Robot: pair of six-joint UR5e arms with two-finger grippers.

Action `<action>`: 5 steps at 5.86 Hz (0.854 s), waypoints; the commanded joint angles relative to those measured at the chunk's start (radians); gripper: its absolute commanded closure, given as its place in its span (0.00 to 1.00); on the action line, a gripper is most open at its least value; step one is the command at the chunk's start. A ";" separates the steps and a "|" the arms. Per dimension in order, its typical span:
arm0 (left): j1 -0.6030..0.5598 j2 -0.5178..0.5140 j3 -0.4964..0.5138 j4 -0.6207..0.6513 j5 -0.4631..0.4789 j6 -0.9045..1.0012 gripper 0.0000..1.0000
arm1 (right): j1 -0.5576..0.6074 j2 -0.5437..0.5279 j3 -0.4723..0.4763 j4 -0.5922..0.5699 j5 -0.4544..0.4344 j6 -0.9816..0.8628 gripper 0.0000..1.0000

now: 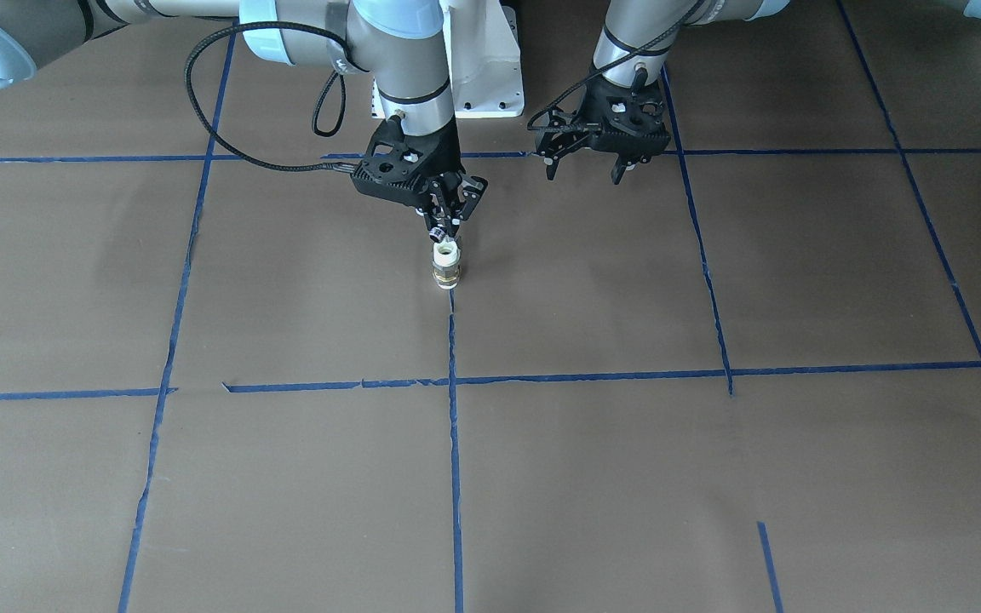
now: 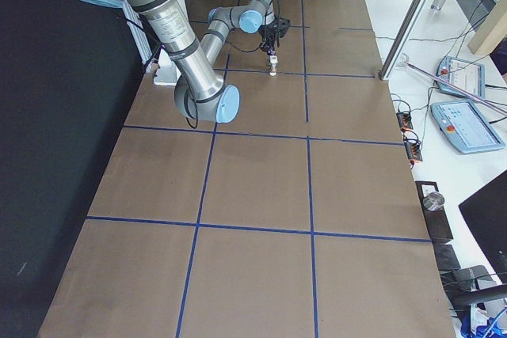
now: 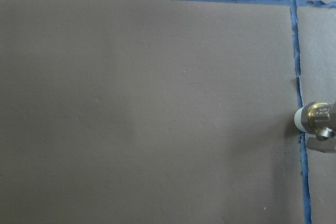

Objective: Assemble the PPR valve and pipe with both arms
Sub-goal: 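Press the chrome tee down onto the valve with the right gripper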

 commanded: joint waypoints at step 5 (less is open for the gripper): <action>0.002 -0.007 -0.002 0.000 0.000 -0.012 0.01 | 0.000 0.010 -0.026 -0.011 -0.024 -0.002 1.00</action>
